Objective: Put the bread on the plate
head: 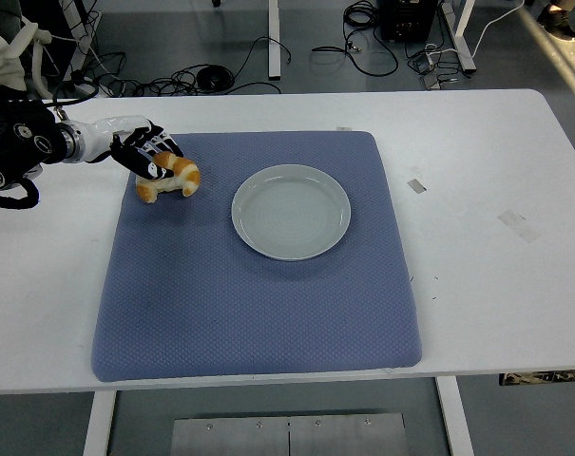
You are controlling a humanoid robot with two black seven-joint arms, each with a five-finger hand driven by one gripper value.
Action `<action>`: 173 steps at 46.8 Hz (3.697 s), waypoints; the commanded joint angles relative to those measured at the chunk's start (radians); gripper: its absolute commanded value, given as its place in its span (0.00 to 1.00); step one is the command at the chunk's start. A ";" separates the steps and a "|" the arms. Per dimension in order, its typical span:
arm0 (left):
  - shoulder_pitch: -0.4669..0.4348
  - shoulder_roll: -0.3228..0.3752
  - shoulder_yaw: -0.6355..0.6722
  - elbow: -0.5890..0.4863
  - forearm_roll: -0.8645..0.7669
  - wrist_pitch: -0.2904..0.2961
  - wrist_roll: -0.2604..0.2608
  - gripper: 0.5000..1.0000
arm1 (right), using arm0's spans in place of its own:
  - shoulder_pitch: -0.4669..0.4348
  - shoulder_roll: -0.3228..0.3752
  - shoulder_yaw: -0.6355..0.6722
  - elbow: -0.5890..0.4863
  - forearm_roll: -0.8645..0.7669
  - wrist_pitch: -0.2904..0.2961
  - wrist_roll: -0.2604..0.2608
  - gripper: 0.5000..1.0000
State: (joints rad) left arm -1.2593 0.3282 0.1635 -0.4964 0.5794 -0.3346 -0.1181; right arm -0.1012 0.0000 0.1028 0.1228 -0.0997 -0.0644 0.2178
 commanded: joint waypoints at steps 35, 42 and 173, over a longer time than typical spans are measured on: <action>-0.080 -0.156 -0.051 -0.085 0.000 -0.004 0.000 0.00 | 0.000 0.000 0.000 0.000 0.000 0.000 0.000 1.00; -0.091 -0.193 -0.044 -0.105 0.011 -0.003 0.003 0.00 | 0.000 0.000 0.000 0.000 0.000 0.000 0.000 1.00; -0.083 -0.072 -0.225 -0.088 -0.019 0.069 0.003 0.96 | 0.000 0.000 0.000 0.000 0.000 0.000 0.000 1.00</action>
State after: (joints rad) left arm -1.3478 0.2347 -0.0567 -0.5891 0.5604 -0.2688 -0.1150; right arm -0.1011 0.0000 0.1028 0.1228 -0.0997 -0.0644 0.2180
